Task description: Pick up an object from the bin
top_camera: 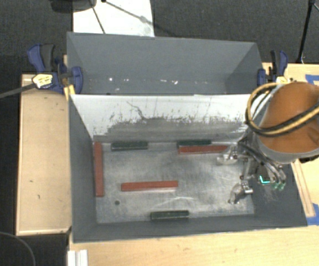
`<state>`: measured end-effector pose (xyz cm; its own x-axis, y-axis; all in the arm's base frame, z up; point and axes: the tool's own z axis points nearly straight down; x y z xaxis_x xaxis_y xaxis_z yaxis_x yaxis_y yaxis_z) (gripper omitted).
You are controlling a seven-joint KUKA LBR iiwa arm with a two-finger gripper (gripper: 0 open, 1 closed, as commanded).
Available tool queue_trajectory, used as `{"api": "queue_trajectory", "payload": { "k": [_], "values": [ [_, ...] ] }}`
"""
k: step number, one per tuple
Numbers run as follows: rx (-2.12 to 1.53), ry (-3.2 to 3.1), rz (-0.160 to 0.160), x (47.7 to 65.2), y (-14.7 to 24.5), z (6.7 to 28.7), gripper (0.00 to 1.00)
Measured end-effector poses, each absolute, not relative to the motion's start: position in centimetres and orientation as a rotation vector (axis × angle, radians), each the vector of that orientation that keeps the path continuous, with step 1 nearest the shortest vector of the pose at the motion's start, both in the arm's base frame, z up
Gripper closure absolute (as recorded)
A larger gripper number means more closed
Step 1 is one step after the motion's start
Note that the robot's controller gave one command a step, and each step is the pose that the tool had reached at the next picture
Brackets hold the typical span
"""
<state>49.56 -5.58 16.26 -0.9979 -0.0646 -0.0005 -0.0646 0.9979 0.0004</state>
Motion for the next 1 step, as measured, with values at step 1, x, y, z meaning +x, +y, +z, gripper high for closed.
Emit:
{"api": "queue_trajectory", "payload": {
  "k": [1],
  "values": [
    [-0.132, 3.138, 0.003, 49.03, -3.25, 15.91, 0.00]
  ]
}}
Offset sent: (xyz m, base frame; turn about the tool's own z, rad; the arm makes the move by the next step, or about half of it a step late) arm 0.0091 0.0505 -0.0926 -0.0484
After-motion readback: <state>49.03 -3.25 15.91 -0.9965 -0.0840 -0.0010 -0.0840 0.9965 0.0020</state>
